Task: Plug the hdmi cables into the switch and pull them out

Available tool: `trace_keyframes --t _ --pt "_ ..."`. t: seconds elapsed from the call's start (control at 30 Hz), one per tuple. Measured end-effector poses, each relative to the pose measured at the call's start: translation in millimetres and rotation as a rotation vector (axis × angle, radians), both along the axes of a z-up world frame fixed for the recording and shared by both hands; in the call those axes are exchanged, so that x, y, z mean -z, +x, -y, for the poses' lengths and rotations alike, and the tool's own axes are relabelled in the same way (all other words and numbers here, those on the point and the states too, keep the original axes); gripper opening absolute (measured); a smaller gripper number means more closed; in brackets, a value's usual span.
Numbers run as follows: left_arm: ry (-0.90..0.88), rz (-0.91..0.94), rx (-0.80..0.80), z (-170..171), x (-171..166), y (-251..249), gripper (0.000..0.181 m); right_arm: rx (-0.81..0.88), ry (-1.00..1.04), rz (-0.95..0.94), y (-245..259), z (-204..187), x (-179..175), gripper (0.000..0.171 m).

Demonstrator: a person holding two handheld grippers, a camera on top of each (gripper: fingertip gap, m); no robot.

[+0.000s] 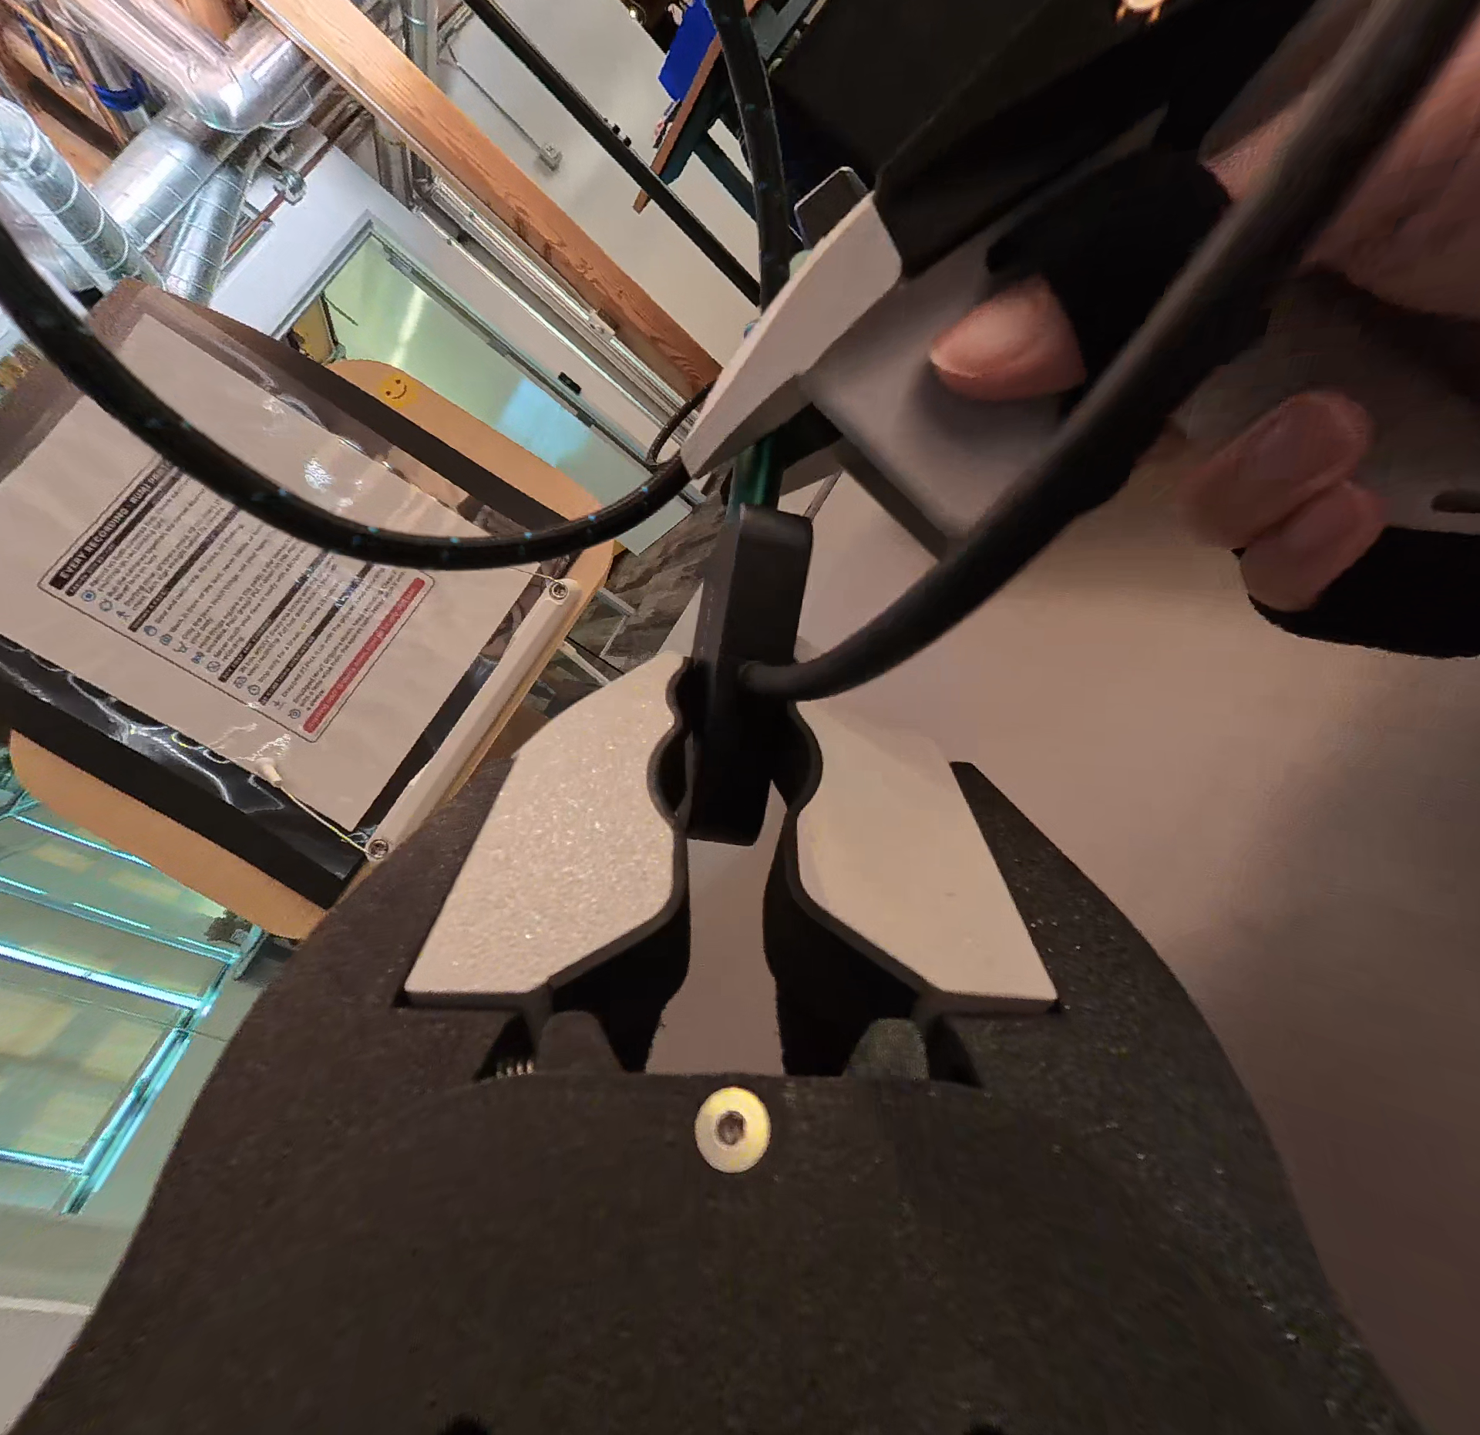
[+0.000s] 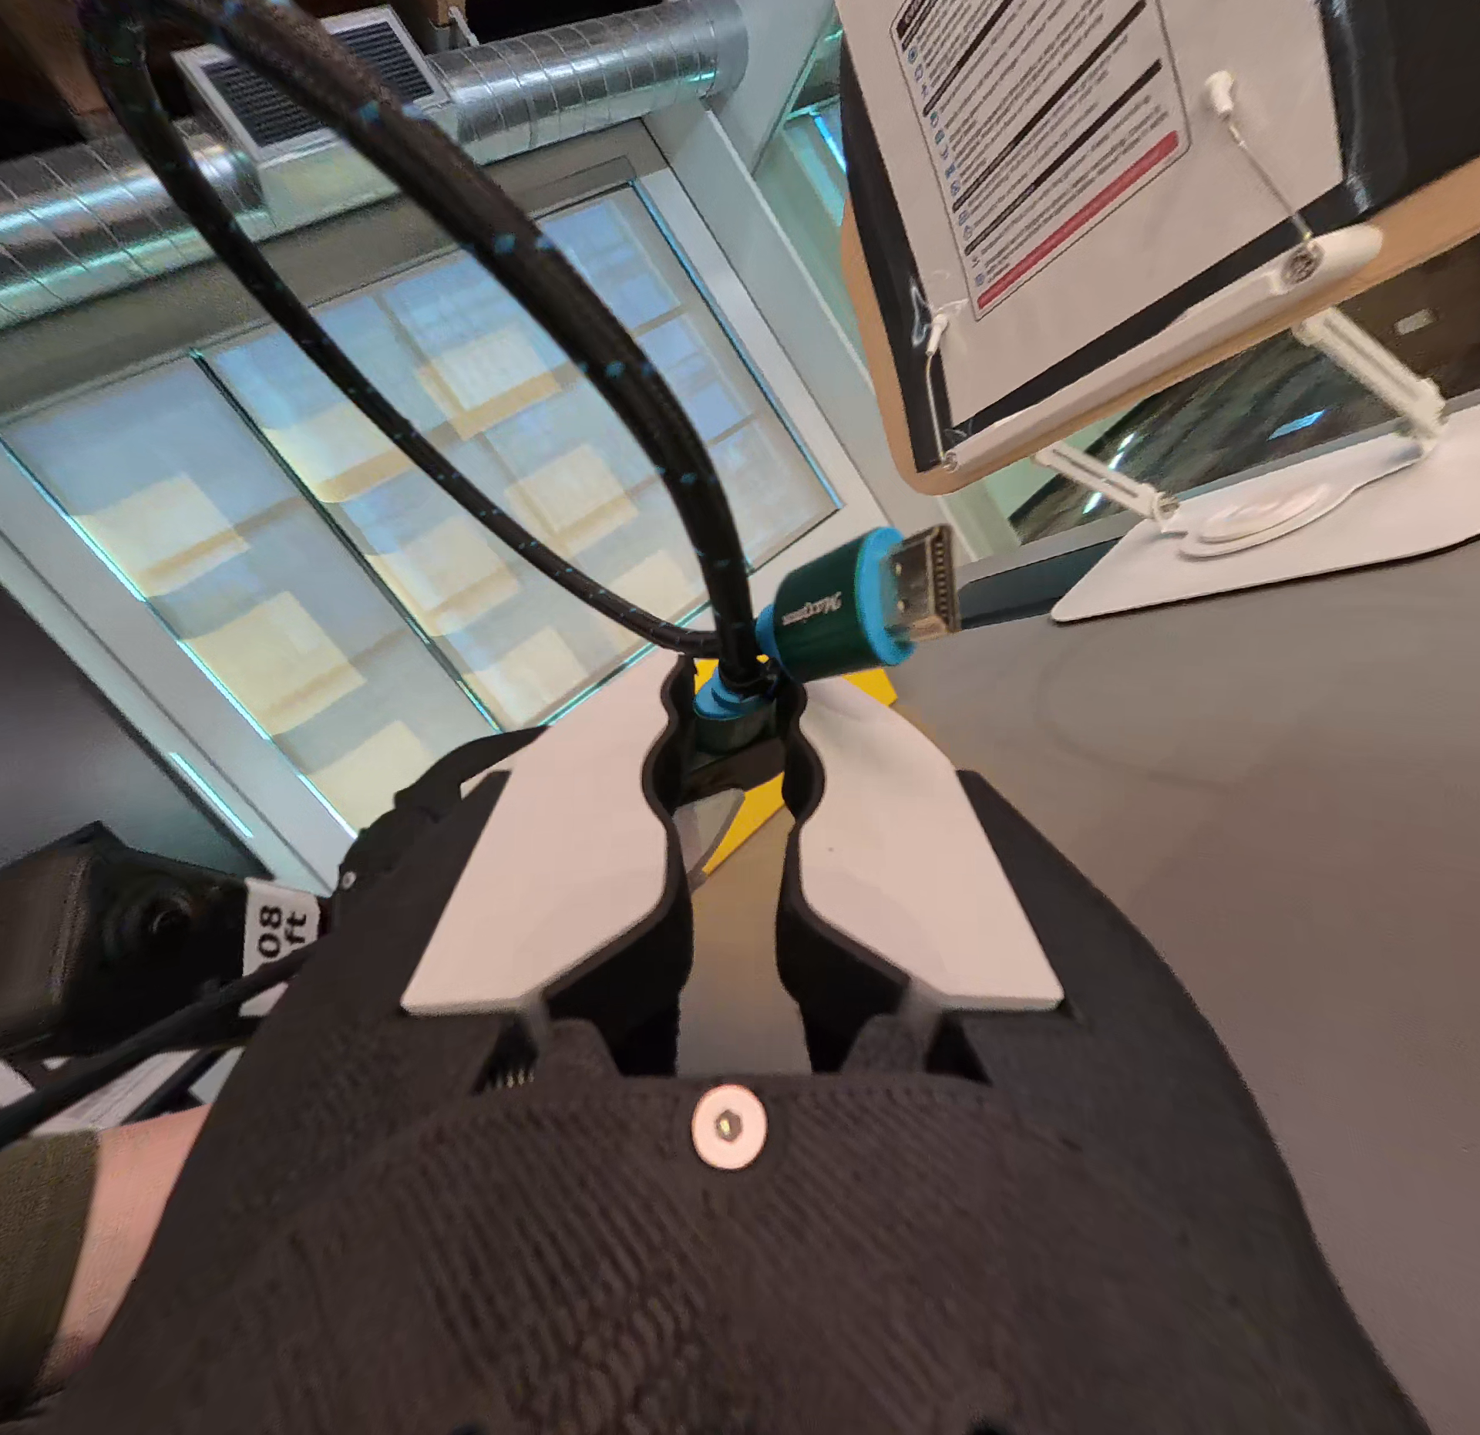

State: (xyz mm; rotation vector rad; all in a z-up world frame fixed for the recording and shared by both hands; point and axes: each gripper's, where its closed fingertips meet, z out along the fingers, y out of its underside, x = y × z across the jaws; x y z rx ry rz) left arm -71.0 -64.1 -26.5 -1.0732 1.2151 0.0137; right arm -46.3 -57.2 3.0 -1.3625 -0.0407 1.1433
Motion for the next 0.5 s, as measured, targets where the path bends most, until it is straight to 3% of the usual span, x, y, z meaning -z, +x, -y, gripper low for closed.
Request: trace_keyframes --t 0.27,0.43,0.5 --pt "-0.018 0.001 0.015 -2.9 2.1 1.5 0.014 0.096 -0.006 0.114 1.3 -1.1 0.1 0.021" --pt "-0.131 0.105 0.146 6.7 -10.6 -3.7 0.014 0.065 0.121 0.416 -8.5 8.2 -11.5 0.025" --pt "-0.129 0.112 0.175 9.6 -13.2 -5.8 0.014 0.029 0.151 0.454 -12.6 12.8 -14.2 0.025"
